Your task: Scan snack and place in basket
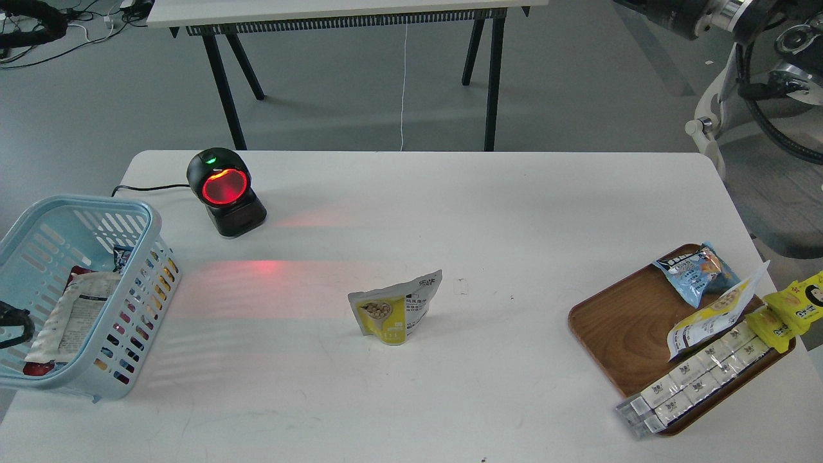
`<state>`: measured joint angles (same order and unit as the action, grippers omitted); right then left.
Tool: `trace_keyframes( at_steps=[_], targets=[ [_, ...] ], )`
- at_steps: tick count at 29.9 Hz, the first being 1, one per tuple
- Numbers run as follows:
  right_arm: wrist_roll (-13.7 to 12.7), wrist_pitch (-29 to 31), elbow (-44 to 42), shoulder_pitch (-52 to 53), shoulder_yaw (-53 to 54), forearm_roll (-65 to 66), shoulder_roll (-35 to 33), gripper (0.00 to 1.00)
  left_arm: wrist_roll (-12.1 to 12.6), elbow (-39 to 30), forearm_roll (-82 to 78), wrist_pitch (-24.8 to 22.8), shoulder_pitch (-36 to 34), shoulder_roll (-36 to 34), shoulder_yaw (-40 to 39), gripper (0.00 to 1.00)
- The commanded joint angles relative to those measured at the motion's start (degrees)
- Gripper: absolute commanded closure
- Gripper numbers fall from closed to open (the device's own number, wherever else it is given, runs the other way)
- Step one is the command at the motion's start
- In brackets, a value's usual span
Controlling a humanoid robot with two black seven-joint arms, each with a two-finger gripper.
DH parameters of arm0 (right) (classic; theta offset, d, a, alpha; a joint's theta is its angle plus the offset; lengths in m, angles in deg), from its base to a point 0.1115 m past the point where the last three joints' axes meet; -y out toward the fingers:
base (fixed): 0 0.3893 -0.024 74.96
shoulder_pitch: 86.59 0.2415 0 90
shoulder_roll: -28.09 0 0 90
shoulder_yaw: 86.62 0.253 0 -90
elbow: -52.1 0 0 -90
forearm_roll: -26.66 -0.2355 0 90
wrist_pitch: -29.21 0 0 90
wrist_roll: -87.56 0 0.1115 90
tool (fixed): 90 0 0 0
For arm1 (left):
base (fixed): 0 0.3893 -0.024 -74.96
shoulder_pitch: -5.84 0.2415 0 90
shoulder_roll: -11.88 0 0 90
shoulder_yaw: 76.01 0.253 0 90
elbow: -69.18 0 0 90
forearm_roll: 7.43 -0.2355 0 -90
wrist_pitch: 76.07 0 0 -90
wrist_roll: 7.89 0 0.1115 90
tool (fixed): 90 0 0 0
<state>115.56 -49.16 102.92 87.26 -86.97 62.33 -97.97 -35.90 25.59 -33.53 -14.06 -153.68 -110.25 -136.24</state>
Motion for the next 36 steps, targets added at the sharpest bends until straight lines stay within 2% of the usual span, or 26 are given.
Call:
trace_keyframes(
  at_steps=[1,8,15,18,22,28,32,36],
  targets=[
    [-0.01,-0.11,-0.03,-0.01,0.0,0.02,-0.24,0.03,0.0,-1.4,-3.69,-0.02,-1.75,-0.05,4.31,0.0],
    [-0.01,-2.74,-0.64,-1.41,0.09,0.02,-0.32,0.03,0.0,-13.61,-13.62,-0.02,-7.98,-5.67,26.72,0.0],
    [-0.01,-4.42,-0.64,-4.49,0.26,-4.01,-0.5,0.03,0.0,-22.49,-15.38,-0.02,-20.11,-6.64,49.57,0.0],
    [-0.01,-4.51,-0.47,-4.93,0.61,-6.47,-0.5,0.03,0.0,-25.83,-18.37,-0.02,-26.87,-6.73,56.52,0.0],
    [-0.01,-4.42,0.15,-6.33,2.72,-11.91,-0.5,0.03,0.0,-28.56,-19.17,-0.02,-34.79,-6.73,64.44,0.0],
    [-0.01,-3.81,2.6,-12.92,12.2,-18.0,-0.41,0.03,0.0,-31.29,-19.43,-0.02,-42.44,-5.33,72.88,0.03],
    [-0.01,-2.76,6.47,-20.29,23.44,-18.08,-0.32,0.03,0.0,-34.53,-24.33,-0.02,-43.86,-1.55,78.86,0.0],
    [-0.01,0.93,9.02,-27.42,32.33,-18.08,0.73,0.03,0.0,-37.88,-30.23,-0.02,-43.86,2.14,83.69,0.0]
  ],
)
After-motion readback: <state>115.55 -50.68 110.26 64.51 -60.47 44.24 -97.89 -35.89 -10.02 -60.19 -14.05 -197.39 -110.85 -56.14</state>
